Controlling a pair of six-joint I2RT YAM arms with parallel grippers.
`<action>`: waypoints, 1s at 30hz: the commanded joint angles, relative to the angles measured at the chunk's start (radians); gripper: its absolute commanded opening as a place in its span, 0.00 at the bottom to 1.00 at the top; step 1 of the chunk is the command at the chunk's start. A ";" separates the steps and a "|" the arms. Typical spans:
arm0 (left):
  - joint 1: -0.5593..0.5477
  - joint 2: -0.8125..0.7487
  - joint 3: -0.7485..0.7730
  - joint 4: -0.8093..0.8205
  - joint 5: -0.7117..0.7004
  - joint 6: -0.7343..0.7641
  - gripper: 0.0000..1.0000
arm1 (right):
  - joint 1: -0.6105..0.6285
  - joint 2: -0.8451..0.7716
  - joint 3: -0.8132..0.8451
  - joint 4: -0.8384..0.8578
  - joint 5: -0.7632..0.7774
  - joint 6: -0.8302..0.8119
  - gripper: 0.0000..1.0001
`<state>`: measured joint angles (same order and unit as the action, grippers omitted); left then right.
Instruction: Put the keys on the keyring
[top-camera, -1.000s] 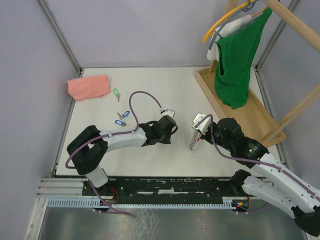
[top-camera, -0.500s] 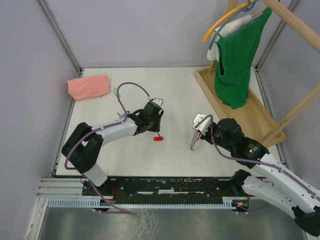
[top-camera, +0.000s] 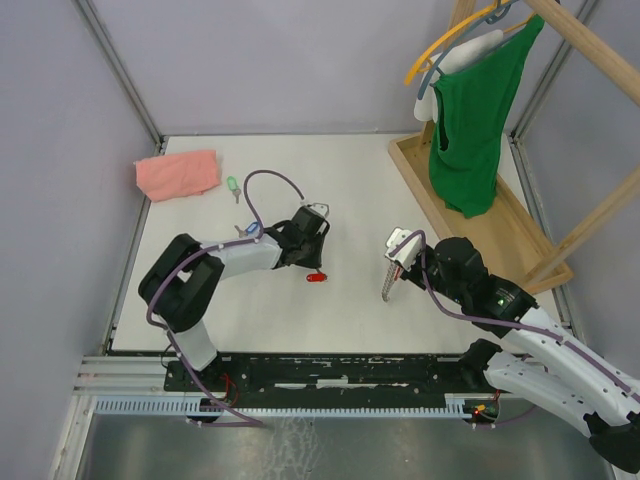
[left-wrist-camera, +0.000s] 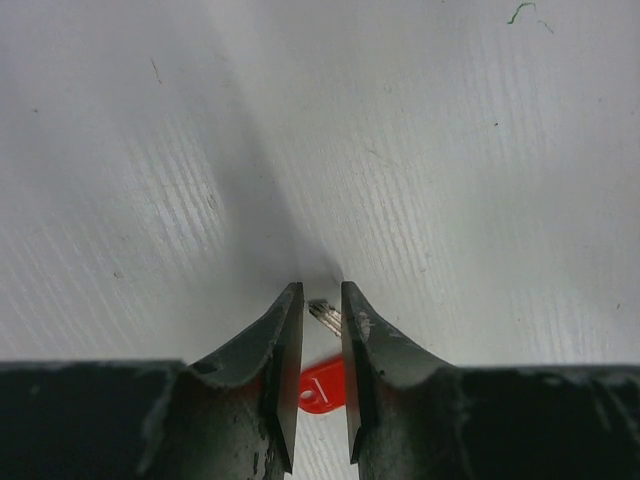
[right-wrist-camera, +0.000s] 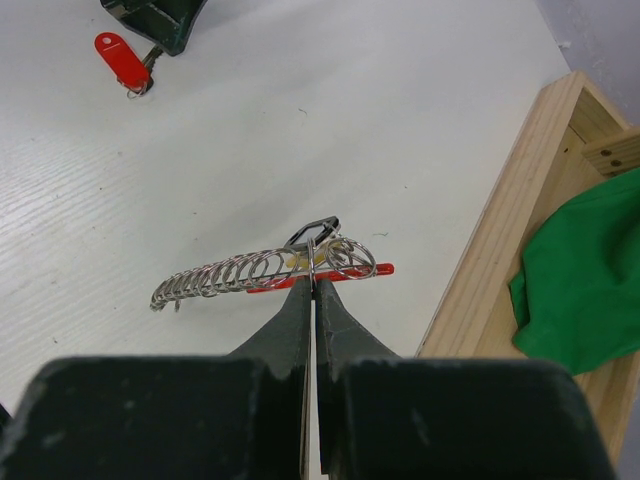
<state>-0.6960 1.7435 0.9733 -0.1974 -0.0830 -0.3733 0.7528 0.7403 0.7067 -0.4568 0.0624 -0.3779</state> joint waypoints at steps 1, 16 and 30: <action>0.004 -0.039 -0.085 -0.047 -0.027 -0.068 0.29 | 0.008 -0.018 0.009 0.058 0.018 0.010 0.00; -0.155 -0.232 -0.296 0.161 0.135 -0.260 0.32 | 0.011 -0.019 0.012 0.058 0.017 0.011 0.01; -0.144 -0.348 -0.273 0.168 0.007 -0.034 0.39 | 0.014 -0.037 0.005 0.063 0.011 0.008 0.01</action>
<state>-0.8738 1.4971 0.6998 -0.0593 0.0051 -0.5613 0.7593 0.7269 0.7059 -0.4568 0.0639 -0.3782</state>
